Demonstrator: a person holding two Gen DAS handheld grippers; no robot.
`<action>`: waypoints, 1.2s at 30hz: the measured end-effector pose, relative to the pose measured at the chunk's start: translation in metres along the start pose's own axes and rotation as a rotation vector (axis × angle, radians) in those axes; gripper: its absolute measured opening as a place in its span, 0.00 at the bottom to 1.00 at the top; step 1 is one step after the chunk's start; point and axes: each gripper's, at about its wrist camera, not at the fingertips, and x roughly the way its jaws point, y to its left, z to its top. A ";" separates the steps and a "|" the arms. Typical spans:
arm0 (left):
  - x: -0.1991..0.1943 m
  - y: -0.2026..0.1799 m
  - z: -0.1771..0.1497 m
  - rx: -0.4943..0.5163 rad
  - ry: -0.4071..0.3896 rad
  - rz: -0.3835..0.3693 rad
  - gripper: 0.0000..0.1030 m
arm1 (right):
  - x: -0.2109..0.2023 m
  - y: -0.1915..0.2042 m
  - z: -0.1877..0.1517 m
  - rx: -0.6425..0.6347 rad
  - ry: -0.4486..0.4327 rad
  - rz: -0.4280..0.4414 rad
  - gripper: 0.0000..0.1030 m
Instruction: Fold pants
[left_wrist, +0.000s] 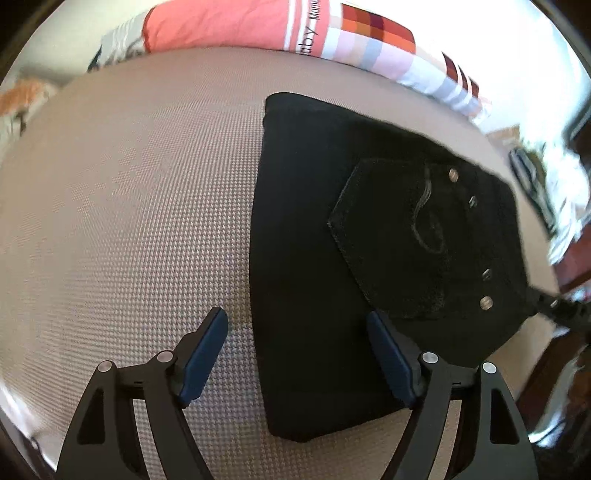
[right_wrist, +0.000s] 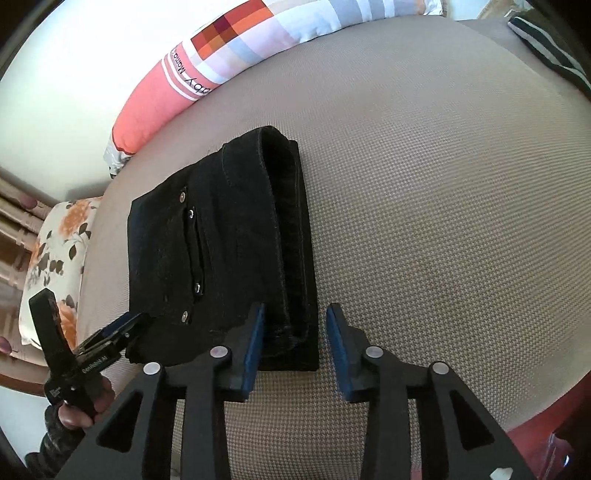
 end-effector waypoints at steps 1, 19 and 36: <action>-0.001 0.004 0.001 -0.024 0.003 -0.028 0.76 | -0.001 -0.001 0.001 -0.002 -0.001 0.001 0.39; 0.007 0.050 0.037 -0.227 0.067 -0.231 0.76 | 0.033 -0.003 0.052 -0.030 0.060 0.128 0.52; 0.025 0.052 0.063 -0.177 0.173 -0.454 0.71 | 0.064 -0.039 0.064 -0.009 0.216 0.432 0.47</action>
